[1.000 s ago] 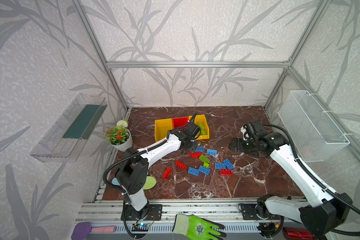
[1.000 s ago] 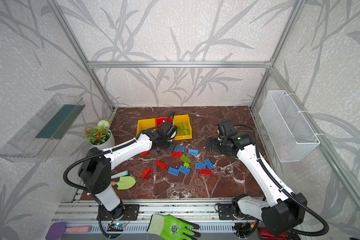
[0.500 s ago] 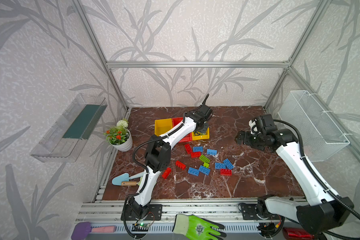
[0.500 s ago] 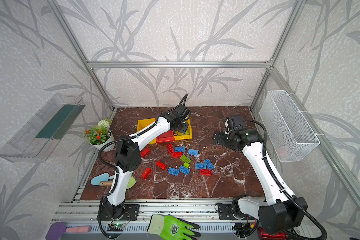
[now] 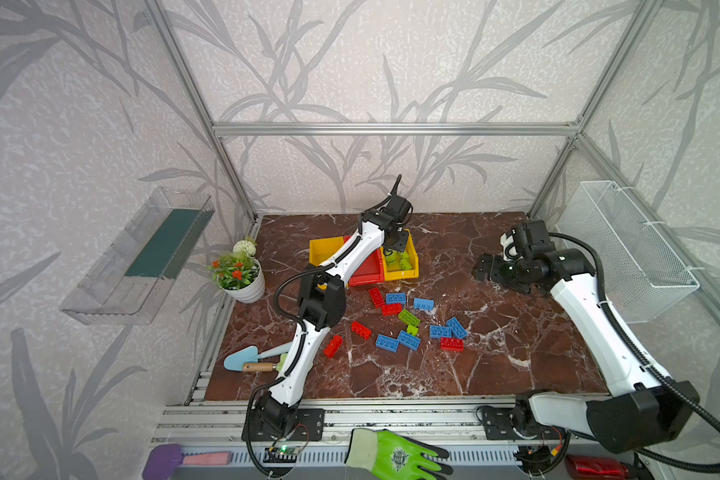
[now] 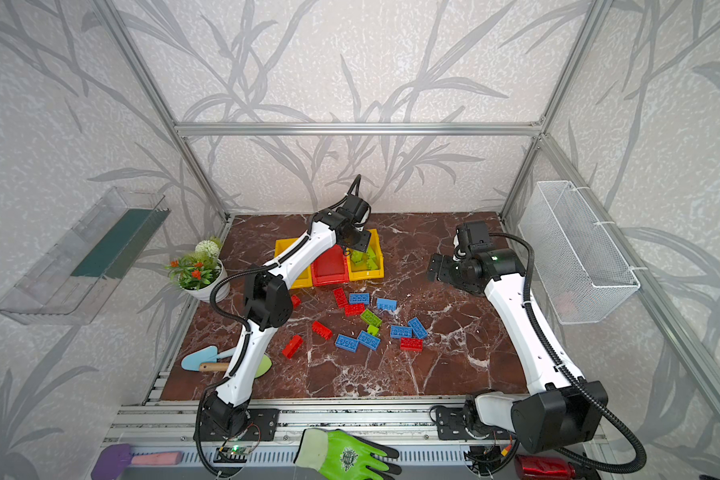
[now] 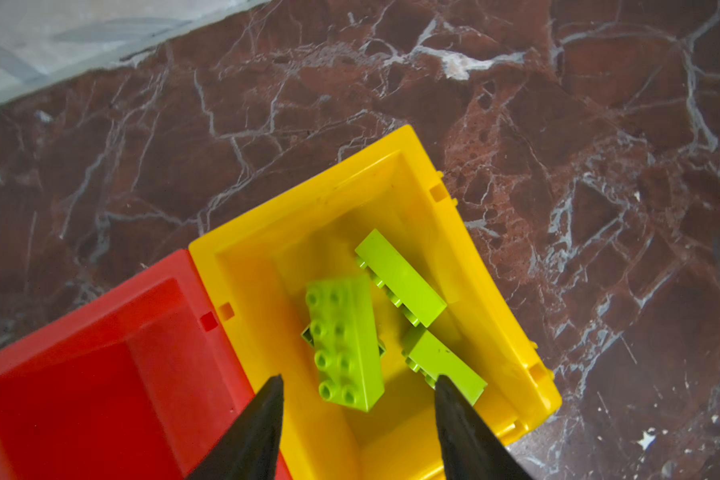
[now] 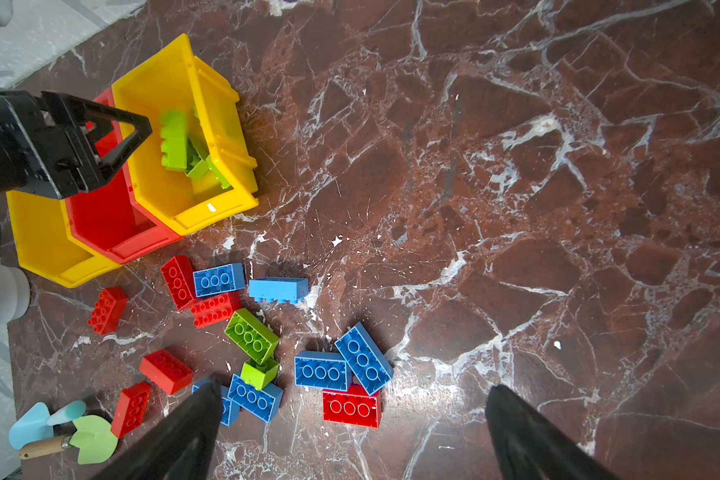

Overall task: Sort the legos into containers by color
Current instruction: 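Carry the lime-green brick with the left gripper into the yellow bin, then move the left gripper back to the pile and grasp a lime-green brick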

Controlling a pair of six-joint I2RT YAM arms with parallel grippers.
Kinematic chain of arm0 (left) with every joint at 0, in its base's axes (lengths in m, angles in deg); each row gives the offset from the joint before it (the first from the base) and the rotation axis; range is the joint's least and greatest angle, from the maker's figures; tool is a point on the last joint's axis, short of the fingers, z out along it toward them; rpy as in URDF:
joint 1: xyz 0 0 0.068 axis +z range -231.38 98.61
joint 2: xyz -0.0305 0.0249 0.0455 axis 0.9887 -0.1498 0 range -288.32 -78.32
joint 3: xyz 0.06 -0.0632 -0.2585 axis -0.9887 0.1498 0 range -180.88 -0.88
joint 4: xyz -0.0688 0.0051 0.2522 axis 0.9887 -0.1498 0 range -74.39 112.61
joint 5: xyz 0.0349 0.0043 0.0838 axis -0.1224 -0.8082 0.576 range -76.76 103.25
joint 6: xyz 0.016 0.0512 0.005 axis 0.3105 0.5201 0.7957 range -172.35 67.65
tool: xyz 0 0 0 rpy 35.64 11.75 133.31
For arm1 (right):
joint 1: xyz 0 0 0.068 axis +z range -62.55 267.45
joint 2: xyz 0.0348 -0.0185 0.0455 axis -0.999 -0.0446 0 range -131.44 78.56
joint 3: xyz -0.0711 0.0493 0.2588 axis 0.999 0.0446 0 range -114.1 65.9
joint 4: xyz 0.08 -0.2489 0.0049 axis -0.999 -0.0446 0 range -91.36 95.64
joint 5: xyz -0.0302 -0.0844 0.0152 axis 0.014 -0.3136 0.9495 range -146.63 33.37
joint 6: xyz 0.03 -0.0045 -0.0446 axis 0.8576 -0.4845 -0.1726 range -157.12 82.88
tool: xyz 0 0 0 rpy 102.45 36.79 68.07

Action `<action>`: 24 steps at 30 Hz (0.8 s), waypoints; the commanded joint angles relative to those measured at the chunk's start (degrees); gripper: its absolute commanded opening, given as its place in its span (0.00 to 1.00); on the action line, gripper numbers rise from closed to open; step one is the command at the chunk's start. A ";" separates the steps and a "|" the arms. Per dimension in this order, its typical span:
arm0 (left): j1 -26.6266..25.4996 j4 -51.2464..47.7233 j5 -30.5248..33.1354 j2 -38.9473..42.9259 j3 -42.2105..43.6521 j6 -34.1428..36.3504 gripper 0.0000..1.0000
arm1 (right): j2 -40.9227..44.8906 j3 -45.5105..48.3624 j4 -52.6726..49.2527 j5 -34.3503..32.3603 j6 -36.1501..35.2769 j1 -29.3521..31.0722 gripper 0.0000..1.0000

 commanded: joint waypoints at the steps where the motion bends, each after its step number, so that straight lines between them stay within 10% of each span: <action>1: -0.35 -2.33 -2.28 0.51 -1.67 -1.84 0.67 | -0.48 -2.43 -1.96 -0.17 0.78 -0.22 0.99; 24: -12.50 13.25 -6.19 37.60 54.09 -13.73 0.74 | 7.53 4.82 -12.20 -1.62 2.39 -0.02 0.99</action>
